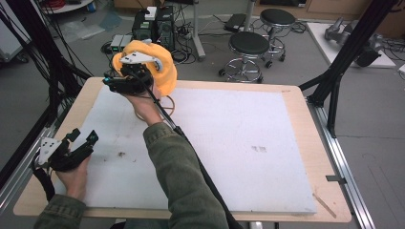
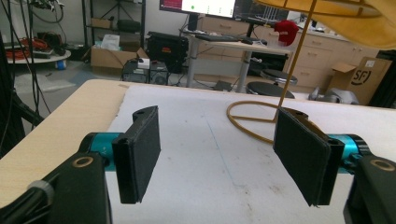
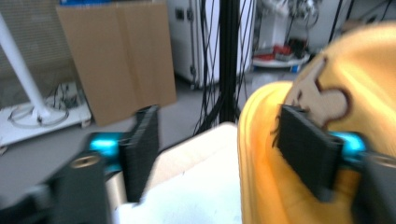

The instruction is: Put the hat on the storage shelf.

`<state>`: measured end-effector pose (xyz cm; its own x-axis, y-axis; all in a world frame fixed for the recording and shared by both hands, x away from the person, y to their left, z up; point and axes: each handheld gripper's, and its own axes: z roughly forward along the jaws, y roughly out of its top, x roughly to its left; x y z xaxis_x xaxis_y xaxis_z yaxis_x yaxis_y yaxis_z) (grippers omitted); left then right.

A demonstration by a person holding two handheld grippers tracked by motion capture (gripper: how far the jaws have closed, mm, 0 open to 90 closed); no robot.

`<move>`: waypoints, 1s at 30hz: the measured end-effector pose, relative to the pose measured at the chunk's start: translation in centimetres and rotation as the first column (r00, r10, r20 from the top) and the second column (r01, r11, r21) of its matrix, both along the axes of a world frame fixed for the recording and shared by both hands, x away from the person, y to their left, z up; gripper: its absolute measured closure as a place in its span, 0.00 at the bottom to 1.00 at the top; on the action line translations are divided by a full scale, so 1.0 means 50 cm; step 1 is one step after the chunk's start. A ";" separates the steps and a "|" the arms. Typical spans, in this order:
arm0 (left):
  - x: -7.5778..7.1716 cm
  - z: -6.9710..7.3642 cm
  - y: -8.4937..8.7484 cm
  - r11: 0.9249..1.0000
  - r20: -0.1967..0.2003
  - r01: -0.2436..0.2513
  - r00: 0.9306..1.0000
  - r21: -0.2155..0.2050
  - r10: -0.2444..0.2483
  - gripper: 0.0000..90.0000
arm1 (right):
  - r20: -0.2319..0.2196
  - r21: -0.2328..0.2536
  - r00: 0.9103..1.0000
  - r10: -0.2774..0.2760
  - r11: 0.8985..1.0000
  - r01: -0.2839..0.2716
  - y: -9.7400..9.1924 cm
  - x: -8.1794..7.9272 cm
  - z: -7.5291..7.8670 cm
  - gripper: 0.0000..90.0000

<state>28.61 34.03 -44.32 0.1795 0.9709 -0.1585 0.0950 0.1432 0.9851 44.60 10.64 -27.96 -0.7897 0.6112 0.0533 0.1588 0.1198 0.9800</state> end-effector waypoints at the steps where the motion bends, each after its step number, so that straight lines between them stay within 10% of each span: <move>1: 0.000 0.000 0.000 1.000 0.001 0.000 1.000 0.001 0.000 0.36 | 0.016 0.019 1.000 -0.005 1.000 0.005 -0.005 0.000 0.006 0.22; 17: 0.003 -0.001 0.002 1.000 0.006 -0.009 1.000 0.002 0.009 0.36 | 0.097 0.157 0.988 -0.117 0.982 0.101 -0.132 -0.033 0.077 0.12; 30: 0.001 0.001 0.002 1.000 0.004 -0.005 1.000 -0.002 0.005 0.36 | 0.170 0.186 0.949 -0.265 0.954 0.233 -0.305 -0.083 0.080 0.12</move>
